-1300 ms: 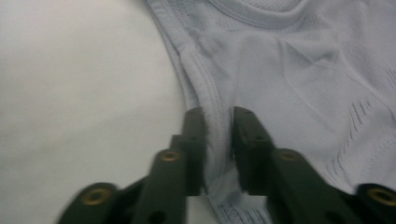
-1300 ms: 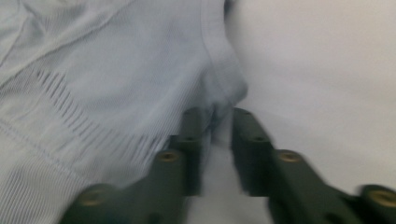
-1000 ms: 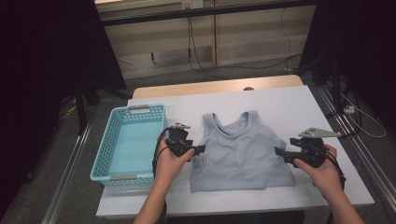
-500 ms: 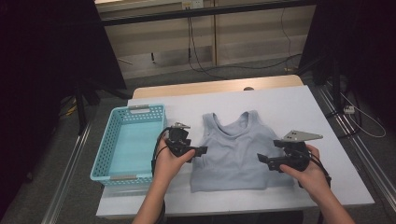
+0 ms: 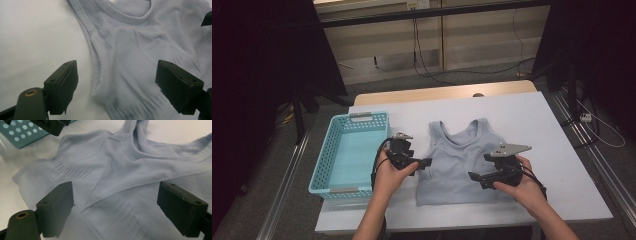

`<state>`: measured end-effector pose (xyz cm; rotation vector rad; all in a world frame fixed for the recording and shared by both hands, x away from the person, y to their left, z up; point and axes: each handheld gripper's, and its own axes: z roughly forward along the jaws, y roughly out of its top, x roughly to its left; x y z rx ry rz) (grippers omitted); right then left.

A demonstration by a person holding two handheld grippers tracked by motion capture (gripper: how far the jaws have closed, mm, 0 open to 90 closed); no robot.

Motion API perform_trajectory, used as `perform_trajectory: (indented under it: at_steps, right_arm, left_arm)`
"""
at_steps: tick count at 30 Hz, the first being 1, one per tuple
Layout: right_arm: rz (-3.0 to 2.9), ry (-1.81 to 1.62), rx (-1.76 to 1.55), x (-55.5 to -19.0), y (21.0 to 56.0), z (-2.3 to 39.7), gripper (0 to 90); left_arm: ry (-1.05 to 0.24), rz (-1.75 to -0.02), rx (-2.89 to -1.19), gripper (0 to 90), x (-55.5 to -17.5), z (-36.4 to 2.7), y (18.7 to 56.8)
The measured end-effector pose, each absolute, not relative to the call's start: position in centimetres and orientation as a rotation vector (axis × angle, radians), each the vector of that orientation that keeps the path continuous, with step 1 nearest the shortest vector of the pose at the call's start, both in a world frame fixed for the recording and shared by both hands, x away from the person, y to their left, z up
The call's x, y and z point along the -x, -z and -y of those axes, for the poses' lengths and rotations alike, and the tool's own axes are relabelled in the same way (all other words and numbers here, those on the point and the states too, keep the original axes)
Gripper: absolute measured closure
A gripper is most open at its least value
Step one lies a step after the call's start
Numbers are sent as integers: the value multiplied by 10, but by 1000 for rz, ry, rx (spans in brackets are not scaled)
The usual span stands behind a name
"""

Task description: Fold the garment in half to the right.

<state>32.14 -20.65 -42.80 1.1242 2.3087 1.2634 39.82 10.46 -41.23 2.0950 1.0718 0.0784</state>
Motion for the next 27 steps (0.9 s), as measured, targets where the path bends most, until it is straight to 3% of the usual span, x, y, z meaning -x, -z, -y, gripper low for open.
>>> perform_trajectory:
  at_steps: [27]
  right_arm:
    - [-2452, -1291, -955, -321, 432, 146, 136]
  left_arm:
    - [-52, -1060, -2100, 182, -397, -106, 414]
